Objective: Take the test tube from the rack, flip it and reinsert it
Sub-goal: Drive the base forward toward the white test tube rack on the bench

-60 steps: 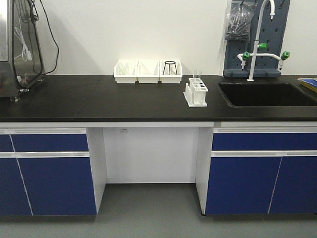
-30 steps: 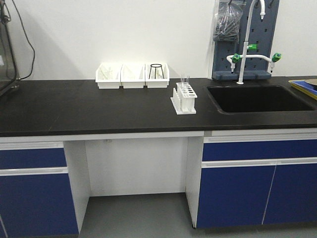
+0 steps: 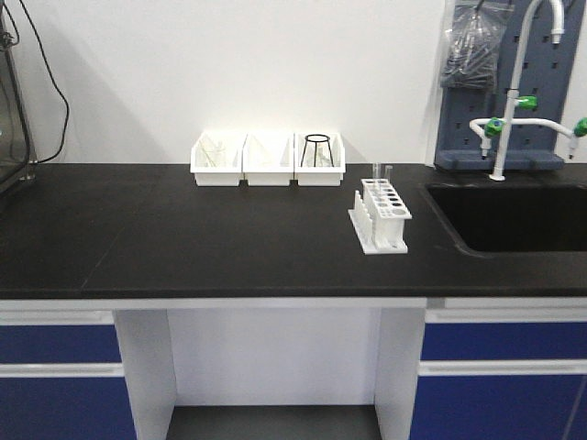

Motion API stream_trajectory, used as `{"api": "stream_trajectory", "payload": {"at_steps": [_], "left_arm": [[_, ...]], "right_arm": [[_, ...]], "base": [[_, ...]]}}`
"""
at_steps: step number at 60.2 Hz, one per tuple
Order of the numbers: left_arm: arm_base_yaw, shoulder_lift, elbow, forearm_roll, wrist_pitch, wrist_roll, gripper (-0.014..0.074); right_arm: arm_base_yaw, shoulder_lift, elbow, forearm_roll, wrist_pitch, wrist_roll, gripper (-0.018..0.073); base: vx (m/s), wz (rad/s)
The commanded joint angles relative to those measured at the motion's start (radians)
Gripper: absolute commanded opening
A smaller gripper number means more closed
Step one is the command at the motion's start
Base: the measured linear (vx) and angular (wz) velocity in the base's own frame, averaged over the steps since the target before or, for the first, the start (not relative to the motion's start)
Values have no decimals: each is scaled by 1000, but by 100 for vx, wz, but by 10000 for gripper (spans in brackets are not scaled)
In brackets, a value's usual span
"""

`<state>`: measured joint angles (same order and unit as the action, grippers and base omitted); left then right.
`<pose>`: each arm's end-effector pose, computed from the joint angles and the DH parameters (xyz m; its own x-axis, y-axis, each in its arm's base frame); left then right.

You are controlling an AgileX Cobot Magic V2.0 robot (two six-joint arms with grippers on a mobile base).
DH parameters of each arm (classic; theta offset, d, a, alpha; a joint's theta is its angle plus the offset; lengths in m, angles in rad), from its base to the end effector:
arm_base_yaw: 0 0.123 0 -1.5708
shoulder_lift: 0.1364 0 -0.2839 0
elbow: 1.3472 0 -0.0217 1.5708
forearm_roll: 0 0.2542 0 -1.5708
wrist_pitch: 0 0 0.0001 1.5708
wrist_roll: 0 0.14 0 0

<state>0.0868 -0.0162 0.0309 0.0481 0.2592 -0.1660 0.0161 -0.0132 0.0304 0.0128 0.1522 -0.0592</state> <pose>0.1071 0.0111 0.1711 -0.1716 -0.1346 -0.9759 -0.1201 0.9861 -0.1149 0.1098 0.0020 0.1857 -0.0812 -0.0478 -0.9956 -0.0218 0.9987 -0.0462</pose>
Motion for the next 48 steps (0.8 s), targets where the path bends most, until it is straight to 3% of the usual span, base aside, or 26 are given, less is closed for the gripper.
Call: {"api": "stream_trajectory", "payload": {"at_steps": [1, 48], "left_arm": [[-7, -11, 2, -5, -79, 0, -6], [-7, -11, 2, -5, -79, 0, -6]], "right_arm": [[-7, -8, 2, -2, -85, -4, -9], [-7, -8, 2, -2, -84, -4, -9]], "base": [[51, 7], [51, -3]]}}
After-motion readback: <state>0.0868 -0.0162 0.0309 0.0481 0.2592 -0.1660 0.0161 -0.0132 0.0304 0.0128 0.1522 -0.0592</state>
